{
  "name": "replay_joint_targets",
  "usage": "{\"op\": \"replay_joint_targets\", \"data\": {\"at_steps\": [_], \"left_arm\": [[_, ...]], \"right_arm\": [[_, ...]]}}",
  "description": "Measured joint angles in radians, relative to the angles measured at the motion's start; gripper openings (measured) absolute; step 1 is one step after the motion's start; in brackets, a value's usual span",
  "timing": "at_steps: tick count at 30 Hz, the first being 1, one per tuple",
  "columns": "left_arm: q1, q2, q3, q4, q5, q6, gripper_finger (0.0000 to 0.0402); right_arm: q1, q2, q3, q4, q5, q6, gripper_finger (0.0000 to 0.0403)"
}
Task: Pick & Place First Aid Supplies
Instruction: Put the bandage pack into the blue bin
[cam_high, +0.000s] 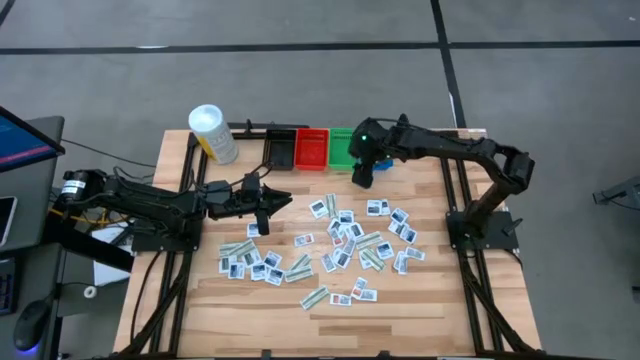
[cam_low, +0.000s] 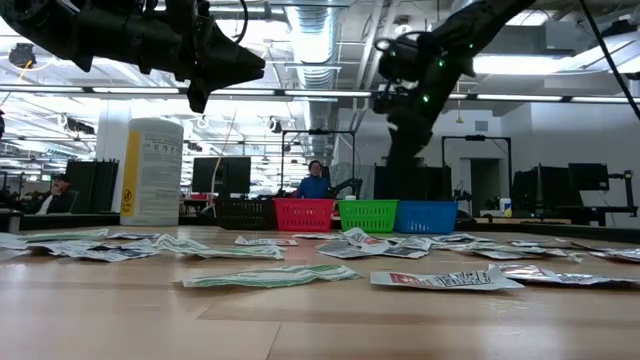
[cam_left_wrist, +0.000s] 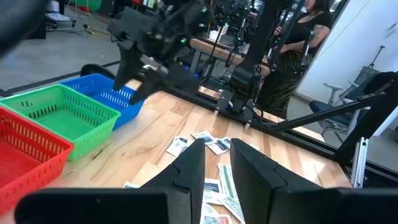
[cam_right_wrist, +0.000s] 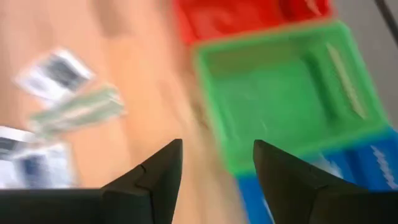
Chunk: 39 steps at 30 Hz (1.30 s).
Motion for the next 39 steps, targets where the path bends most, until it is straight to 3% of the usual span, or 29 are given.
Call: {"op": "replay_joint_targets", "data": {"at_steps": [6,15,20,39], "left_arm": [[0.000,0.000,0.000,-0.001,0.000,0.002,0.0076],[0.000,0.000,0.000,-0.006,0.000,0.002,0.0076],[0.000,0.000,0.000,-0.006,0.002,0.002,0.0076],[-0.001,0.000,0.000,-0.007,0.005,-0.001,0.0076]], "right_arm": [[0.107,0.012,0.000,0.082,-0.053,-0.002,0.0181],[0.240,0.011,0.000,0.111,-0.054,-0.242,0.0166],[0.293,0.022,0.000,0.122,-0.053,-0.258,0.0157],[0.337,0.233,-0.001,0.140,-0.083,-0.253,0.0123]]}}
